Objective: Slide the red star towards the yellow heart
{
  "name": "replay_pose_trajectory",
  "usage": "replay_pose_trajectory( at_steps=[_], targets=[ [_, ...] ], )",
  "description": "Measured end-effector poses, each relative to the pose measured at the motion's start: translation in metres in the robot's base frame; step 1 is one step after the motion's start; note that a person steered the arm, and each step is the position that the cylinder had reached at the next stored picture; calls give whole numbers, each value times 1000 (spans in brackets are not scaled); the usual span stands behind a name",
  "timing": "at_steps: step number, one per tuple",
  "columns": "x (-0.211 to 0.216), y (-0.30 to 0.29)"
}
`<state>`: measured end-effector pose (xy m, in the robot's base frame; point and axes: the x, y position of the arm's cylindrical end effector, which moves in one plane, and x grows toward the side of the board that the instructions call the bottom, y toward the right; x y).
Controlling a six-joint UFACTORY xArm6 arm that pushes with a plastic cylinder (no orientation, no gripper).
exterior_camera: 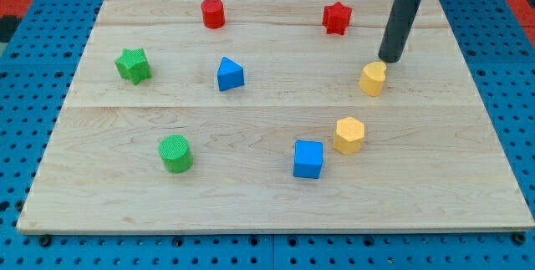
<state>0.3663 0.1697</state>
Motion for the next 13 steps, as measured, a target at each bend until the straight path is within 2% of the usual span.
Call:
replay_pose_trajectory(
  at_steps=[1, 2, 3, 4, 5, 6, 7, 8, 9, 10, 11, 12, 13],
  targets=[
    [8, -26],
    [-3, -5],
    [-92, -2],
    [-169, -25],
    [-148, -56],
    [-109, -19],
    [-96, -22],
    [-165, -17],
    [-153, -57],
    [-101, -44],
    [-92, -29],
    [-99, 4],
    [-149, -73]
  ],
)
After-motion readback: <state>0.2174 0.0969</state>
